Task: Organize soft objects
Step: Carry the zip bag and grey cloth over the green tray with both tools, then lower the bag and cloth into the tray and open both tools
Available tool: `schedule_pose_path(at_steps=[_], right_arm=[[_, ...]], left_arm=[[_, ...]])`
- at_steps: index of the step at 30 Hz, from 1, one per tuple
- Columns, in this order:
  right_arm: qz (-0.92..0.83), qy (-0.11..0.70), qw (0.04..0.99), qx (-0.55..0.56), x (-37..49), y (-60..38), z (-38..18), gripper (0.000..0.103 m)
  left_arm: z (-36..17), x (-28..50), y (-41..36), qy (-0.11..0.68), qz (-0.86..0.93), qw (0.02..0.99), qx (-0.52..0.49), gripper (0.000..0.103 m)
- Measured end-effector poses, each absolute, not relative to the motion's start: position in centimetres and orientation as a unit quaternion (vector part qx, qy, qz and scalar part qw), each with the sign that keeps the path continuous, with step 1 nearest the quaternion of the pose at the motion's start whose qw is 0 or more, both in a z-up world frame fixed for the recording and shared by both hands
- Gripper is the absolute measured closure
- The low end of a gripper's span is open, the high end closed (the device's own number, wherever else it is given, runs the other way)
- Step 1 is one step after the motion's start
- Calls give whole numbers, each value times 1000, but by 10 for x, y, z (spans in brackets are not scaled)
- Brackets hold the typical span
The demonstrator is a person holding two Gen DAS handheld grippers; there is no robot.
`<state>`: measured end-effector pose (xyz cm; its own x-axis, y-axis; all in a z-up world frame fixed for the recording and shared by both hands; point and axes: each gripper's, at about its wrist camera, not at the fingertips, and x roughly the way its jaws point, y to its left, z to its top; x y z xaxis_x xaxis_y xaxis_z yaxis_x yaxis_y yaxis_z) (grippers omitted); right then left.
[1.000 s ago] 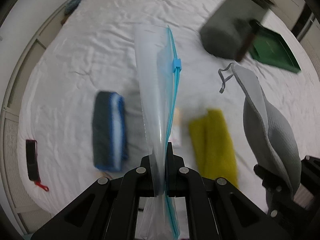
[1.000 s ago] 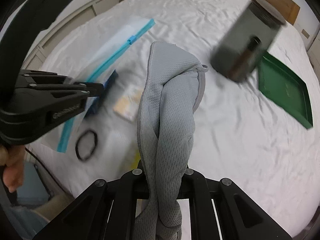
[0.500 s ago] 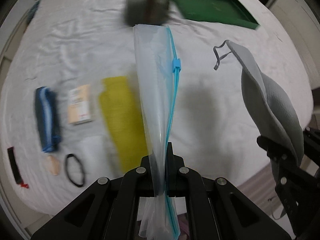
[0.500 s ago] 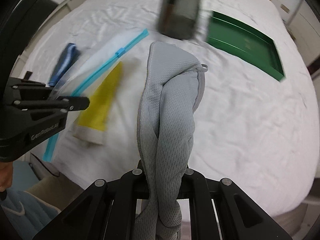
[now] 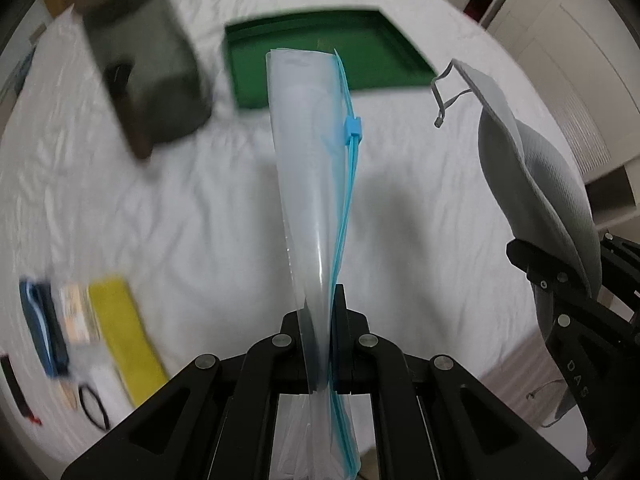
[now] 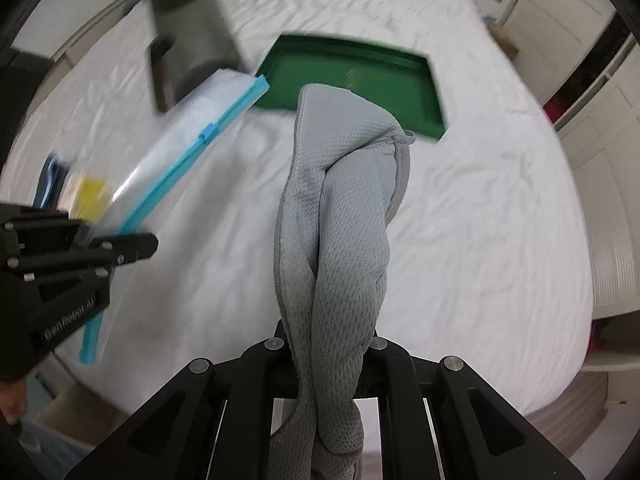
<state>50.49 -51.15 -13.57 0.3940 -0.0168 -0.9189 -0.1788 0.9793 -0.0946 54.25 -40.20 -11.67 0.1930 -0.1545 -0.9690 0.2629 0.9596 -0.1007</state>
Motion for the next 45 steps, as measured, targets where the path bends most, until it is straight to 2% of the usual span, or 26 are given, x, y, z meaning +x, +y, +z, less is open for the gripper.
schedule_pose_path(at_steps=[6,11,22,30,45], right_arm=[[32,490,867,-87,568,-530,-101,94],[34,467,880,-85,625,-523,-95,94],[38,482,871,-93,700,-521,-138,94],[53,507,853,-108,718,-504,-167,94],[28,518,847,-116,767,-506,-215,93]], left_arm=[[-99,611,-422,564,-104,819,35,101],[-101,667,-422,532,-74,843,30,100],[-165,766,-417,547,-15,837,18,100],[-206,792,-413,586,2,810,13,99],[-216,805,-424,577,-1,816,38,94]])
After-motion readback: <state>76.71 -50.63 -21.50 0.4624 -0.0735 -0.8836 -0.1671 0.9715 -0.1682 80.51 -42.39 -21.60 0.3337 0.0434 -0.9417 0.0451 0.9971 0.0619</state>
